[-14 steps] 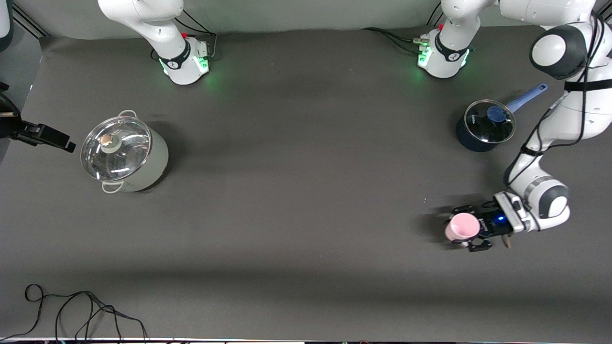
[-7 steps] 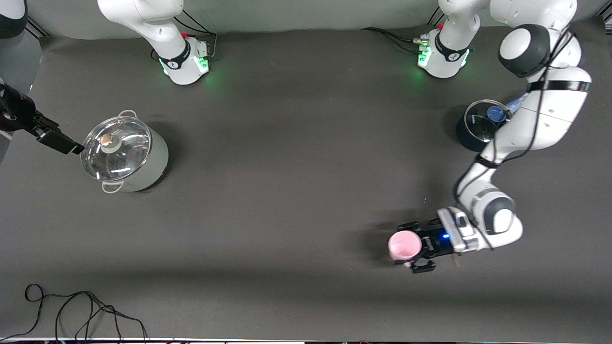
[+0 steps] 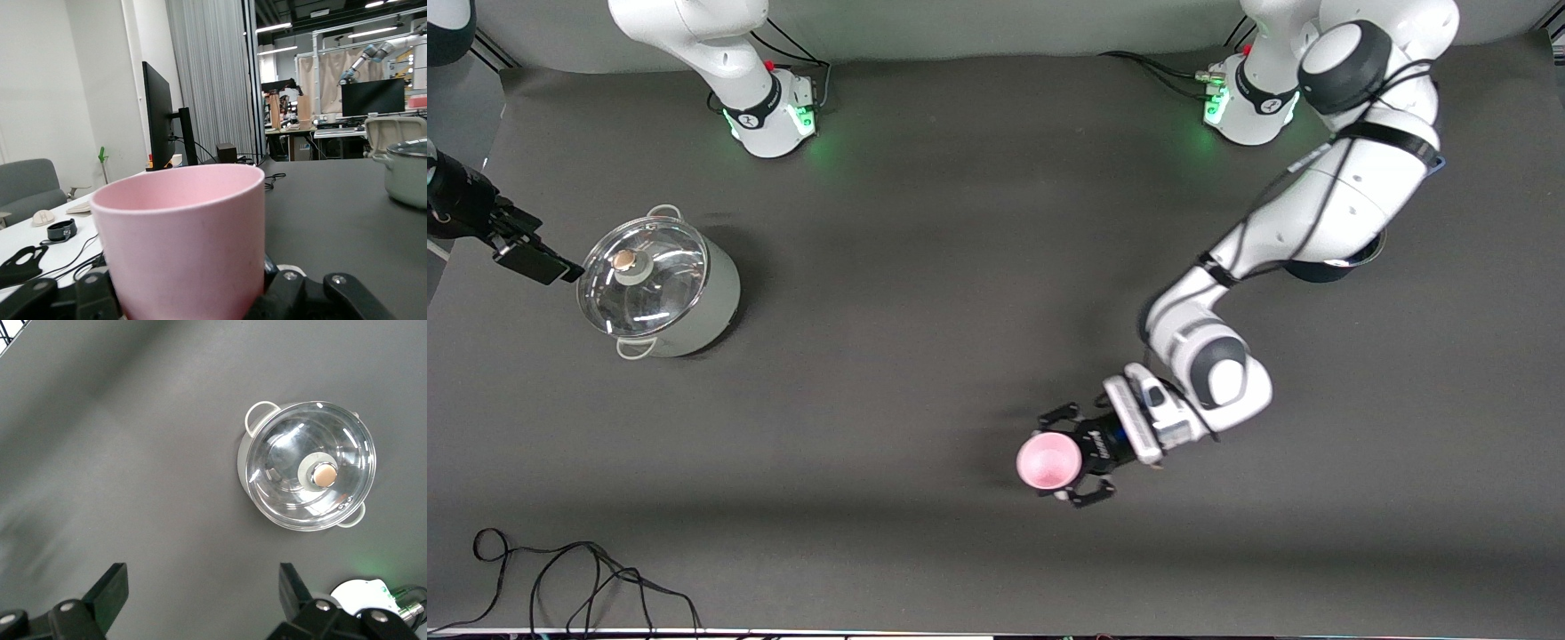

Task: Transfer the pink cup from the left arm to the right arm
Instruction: 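Lift the pink cup with the left gripper while the right gripper approaches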

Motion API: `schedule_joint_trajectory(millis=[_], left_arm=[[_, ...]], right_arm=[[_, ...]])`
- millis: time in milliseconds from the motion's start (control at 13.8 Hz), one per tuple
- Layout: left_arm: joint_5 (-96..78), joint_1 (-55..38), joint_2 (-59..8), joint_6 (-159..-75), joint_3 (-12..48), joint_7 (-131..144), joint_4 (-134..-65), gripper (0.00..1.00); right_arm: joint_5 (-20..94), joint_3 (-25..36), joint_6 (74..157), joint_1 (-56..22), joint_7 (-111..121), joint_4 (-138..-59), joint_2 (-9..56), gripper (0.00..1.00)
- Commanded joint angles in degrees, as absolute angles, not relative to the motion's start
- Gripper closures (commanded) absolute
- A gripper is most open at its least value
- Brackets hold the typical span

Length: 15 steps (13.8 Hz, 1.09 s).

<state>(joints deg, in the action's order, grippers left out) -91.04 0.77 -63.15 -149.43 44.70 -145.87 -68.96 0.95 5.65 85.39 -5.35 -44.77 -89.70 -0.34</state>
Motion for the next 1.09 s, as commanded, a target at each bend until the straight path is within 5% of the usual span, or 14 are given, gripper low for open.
schedule_joint_trajectory(millis=[0,290,1014], left_arm=[[-92.3,-6.7,-63.5,-158.1,45.0,-139.3,-60.6,1.00],[-91.9,-19.1,-63.4,-173.2,44.6,-128.3,-49.2,1.00],[-90.4,-30.4,-61.8,-183.4,42.8,-120.2,-43.2,1.00]], right_arm=[[2.0,5.5,84.4,-5.3,-46.1,-87.8,0.0,0.00],[6.1,5.4,84.4,-6.4,-48.9,-82.5,2.4,0.00],[6.2,5.4,82.2,-19.1,-62.9,-62.9,17.0,0.00]])
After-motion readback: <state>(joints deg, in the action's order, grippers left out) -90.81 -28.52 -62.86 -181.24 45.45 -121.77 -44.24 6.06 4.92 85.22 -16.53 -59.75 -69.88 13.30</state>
